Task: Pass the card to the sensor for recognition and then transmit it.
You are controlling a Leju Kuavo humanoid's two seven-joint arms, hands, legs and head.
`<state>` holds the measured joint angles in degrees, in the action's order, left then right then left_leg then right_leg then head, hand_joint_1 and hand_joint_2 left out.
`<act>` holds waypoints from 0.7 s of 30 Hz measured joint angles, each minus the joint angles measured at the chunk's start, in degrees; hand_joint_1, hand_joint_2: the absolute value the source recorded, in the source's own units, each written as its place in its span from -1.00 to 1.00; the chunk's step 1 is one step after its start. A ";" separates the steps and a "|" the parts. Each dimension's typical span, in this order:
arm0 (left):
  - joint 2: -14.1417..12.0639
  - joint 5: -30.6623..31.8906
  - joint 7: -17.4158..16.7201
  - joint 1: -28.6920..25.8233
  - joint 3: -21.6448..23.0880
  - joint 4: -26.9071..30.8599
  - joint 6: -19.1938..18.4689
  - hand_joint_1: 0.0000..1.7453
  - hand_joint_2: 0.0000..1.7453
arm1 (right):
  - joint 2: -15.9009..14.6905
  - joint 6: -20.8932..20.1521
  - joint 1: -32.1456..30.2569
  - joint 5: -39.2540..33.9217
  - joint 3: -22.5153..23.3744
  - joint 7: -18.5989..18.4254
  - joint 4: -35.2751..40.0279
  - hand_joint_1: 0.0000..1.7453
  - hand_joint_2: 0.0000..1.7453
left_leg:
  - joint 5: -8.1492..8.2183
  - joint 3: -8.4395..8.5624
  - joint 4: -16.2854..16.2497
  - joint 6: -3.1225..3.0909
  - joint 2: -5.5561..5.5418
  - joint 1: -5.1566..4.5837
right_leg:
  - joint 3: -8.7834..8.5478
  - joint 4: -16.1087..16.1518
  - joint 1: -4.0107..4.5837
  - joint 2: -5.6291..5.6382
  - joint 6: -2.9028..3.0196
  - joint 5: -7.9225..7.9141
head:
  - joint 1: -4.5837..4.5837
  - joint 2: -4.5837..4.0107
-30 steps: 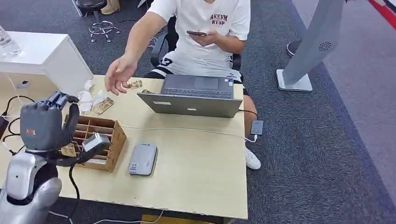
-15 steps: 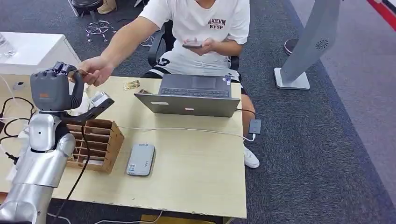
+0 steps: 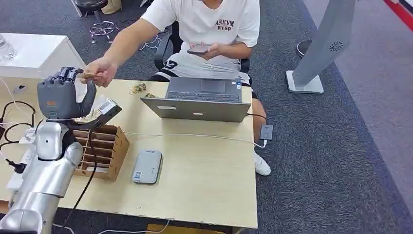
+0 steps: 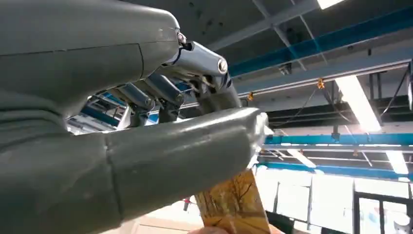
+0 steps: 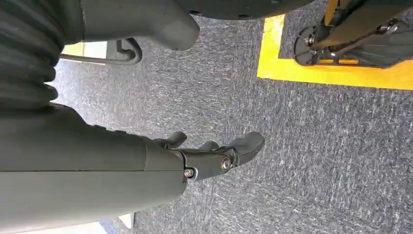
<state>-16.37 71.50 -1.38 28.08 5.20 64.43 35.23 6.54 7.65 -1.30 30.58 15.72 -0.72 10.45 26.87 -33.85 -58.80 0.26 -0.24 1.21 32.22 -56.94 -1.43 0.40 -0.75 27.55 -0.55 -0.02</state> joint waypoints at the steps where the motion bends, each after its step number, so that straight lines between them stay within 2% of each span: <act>1: 0.13 0.02 0.31 -0.04 0.00 0.00 0.44 -1.00 -1.00 | -0.05 0.00 -0.01 -0.04 0.00 0.00 0.00 -1.00 1.00 | 0.00 0.00 0.00 0.00 0.00 0.00 | 0.00 0.00 0.00 0.00 0.00 0.00 | 0.00 0.02; 11: 0.87 -4.29 4.09 -4.55 -0.02 4.33 3.96 -1.00 -1.00 | -0.15 0.18 -0.12 0.33 0.00 -0.31 0.00 -1.00 1.00 | 0.00 -0.01 0.00 0.00 0.01 0.00 | 0.00 -0.01 0.01 0.00 0.00 0.01 | 0.02 0.02; 13: 1.12 -11.05 8.02 -6.31 -0.04 6.05 3.66 -1.00 -1.00 | -0.15 0.41 -0.14 0.16 0.02 -0.18 0.00 -1.00 1.00 | 0.02 -0.01 0.00 -0.01 0.01 0.00 | -0.01 -0.01 0.00 0.00 -0.01 0.01 | 0.00 0.00; 14: 1.40 -18.49 11.93 -7.83 -0.20 7.66 2.64 -1.00 -1.00 | -0.15 0.72 -0.18 -0.09 0.02 0.07 0.00 -1.00 1.00 | 0.04 -0.02 0.01 0.00 0.04 0.00 | -0.01 -0.01 0.00 0.04 -0.01 0.01 | 0.00 0.00; 15: 1.85 -29.61 17.30 -10.05 -0.69 10.32 0.20 -1.00 -1.00 | -0.11 1.07 -0.24 -0.76 0.09 0.35 0.00 -1.00 1.00 | 0.07 -0.02 0.01 -0.03 0.12 -0.01 | -0.02 0.00 -0.01 0.12 -0.02 0.02 | 0.00 0.02; 16: 2.30 -39.56 21.57 -12.64 -1.36 12.73 -3.27 -1.00 1.00 | -0.07 1.36 -0.30 -1.29 0.20 0.66 0.00 -1.00 1.00 | 0.14 0.00 0.03 -0.05 0.21 -0.02 | -0.04 -0.01 -0.02 0.18 -0.03 0.03 | 0.00 0.02; 18: 3.63 -61.54 29.98 -20.73 -4.16 19.38 -13.65 -1.00 1.00 | 0.28 2.34 -0.81 -2.49 0.88 1.44 -0.02 -1.00 1.00 | 0.37 0.15 0.03 -0.02 0.58 -0.03 | -0.03 -0.01 -0.03 0.58 0.01 0.10 | 0.02 0.00; 19: 4.35 -68.79 32.84 -24.48 -5.82 22.18 -17.30 -1.00 1.00 | 0.39 2.79 -1.03 -2.99 1.31 1.70 -0.02 -1.00 1.00 | 0.41 0.14 0.03 -0.01 0.68 -0.02 | -0.03 -0.01 -0.02 0.71 0.02 0.15 | 0.09 0.00; 20: 5.62 -75.57 35.46 -28.77 -8.50 25.10 -23.32 -1.00 1.00 | 0.63 3.30 -1.46 -3.41 1.79 2.07 -0.11 -1.00 1.00 | 0.49 0.15 0.03 -0.01 0.70 -0.02 | 0.00 0.00 -0.02 0.76 -0.03 0.24 | 0.09 0.02; 21: 6.94 -80.35 36.57 -32.62 -11.51 27.53 -29.51 -1.00 1.00 | 0.90 3.74 -1.80 -3.63 2.12 2.19 -0.20 -1.00 1.00 | 0.53 0.14 0.03 -0.01 0.69 -0.03 | -0.04 0.00 -0.04 0.76 -0.05 0.30 | 0.09 0.00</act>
<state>-9.43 -8.85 35.19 -4.54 -6.31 91.96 5.72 7.43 11.39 -3.10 26.95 17.84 1.46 10.25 27.40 -33.70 -58.77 0.24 0.46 1.19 32.19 -56.94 -1.46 1.16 -0.80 27.85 -0.46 -0.02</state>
